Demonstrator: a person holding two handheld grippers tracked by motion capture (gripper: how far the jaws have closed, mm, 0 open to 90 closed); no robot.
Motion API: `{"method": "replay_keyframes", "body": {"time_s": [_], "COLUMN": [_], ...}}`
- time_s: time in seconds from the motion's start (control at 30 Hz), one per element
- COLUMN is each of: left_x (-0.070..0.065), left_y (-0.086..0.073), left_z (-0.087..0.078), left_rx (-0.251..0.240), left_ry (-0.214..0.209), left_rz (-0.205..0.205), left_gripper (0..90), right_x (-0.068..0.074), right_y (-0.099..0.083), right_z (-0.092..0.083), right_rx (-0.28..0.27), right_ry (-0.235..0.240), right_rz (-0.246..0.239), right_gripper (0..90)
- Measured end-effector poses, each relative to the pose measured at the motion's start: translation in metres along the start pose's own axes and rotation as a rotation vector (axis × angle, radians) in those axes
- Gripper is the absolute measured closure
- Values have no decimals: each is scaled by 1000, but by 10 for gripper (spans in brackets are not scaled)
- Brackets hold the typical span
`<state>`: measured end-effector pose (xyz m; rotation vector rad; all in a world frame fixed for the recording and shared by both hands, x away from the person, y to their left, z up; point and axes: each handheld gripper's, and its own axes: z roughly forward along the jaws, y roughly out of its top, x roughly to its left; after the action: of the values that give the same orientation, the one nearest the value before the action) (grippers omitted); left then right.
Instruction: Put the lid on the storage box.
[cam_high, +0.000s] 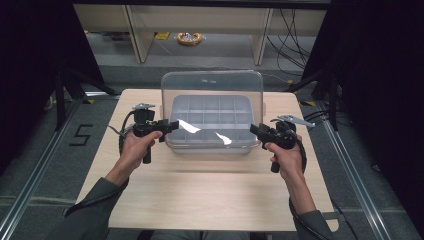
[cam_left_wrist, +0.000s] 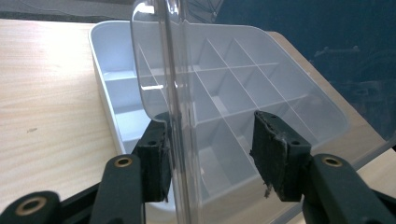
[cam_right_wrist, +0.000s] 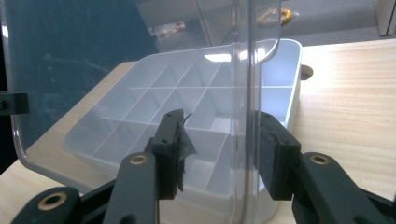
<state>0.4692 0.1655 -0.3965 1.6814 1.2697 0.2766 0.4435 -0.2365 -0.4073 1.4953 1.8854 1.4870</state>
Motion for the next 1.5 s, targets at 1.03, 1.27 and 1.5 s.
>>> {"method": "replay_keyframes", "body": {"time_s": [1.03,1.27,1.5], "left_x": [33,38,41], "left_y": [13,13,10], "left_z": [59,63,65], "left_rx": [65,73,80], "left_ry": [11,24,30], "left_rz": [-151,-146,-148], "left_gripper": [452,451,453], "right_x": [-24,-26,-27], "right_y": [-1,1,-1], "right_z": [50,60,67], "right_rx": [73,78,94], "right_ry": [-47,-63,-61], "right_rz": [170,162,171], "right_gripper": [528,521,514]}}
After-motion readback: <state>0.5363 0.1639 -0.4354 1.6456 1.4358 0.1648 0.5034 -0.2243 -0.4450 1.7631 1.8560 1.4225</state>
